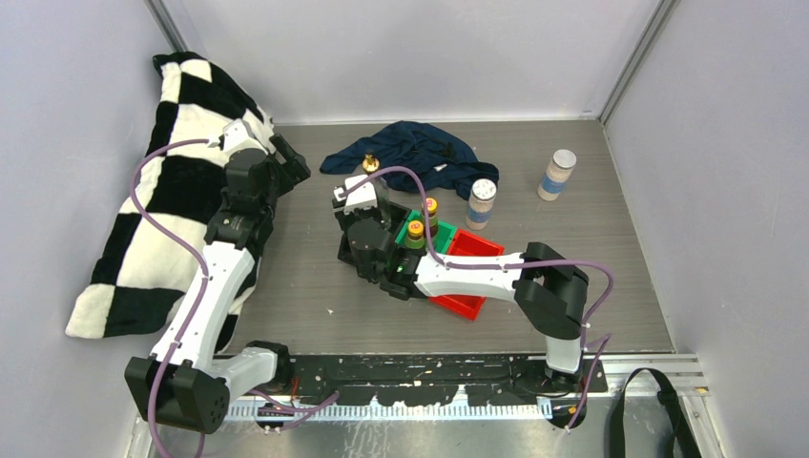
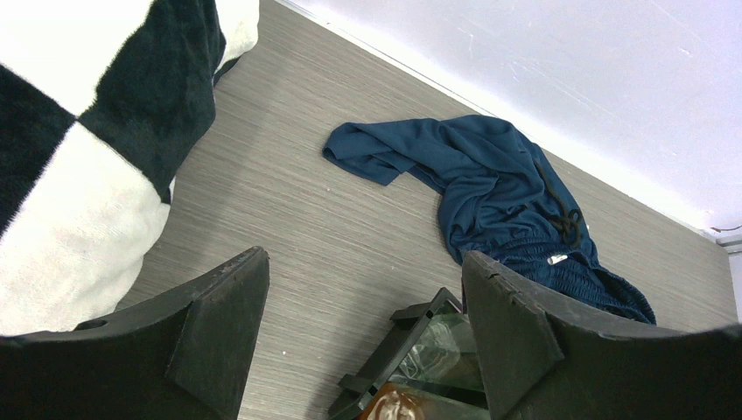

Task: Organize the condiment bottles
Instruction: Place the bottle in the storage box.

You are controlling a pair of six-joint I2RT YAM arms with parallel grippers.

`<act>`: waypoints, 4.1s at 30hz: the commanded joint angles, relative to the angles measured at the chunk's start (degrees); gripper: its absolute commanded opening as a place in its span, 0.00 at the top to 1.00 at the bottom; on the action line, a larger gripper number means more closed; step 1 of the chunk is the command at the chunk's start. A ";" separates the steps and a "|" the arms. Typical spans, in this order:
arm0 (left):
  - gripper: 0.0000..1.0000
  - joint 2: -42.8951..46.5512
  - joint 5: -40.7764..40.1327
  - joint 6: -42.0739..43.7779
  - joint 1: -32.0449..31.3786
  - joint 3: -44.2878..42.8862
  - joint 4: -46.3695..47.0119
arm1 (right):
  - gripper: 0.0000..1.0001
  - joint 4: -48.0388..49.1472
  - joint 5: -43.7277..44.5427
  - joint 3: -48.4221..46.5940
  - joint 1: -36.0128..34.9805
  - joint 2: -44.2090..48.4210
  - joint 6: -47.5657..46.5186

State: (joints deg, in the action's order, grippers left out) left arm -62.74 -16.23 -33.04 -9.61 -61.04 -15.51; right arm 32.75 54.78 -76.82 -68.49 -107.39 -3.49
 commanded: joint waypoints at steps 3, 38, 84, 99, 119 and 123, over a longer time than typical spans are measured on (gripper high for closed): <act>0.19 1.04 0.58 -0.75 0.47 0.03 1.66 | 0.99 8.46 0.13 -0.62 0.53 0.96 1.20; 0.19 0.78 0.85 -0.75 0.47 0.23 1.88 | 0.99 8.57 -1.09 0.46 1.81 -0.18 1.46; 0.21 0.83 1.72 -1.59 0.86 0.70 2.32 | 0.46 4.37 -0.09 -4.03 0.47 0.71 -2.52; 0.21 1.38 2.38 -2.03 0.90 1.55 3.07 | 0.46 4.75 1.98 -5.77 -0.47 2.73 -7.96; 0.22 1.32 3.05 -2.30 0.90 2.02 3.73 | 0.46 3.02 3.21 -6.59 0.34 9.28 -18.92; 0.22 1.22 2.96 -2.27 0.90 2.04 3.84 | 0.46 -7.20 3.36 -6.60 -0.06 17.02 -16.66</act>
State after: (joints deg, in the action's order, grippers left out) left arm -62.72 -13.45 -34.61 -8.99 -59.16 -14.98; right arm 32.25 56.93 -80.51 -68.36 -100.77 -20.67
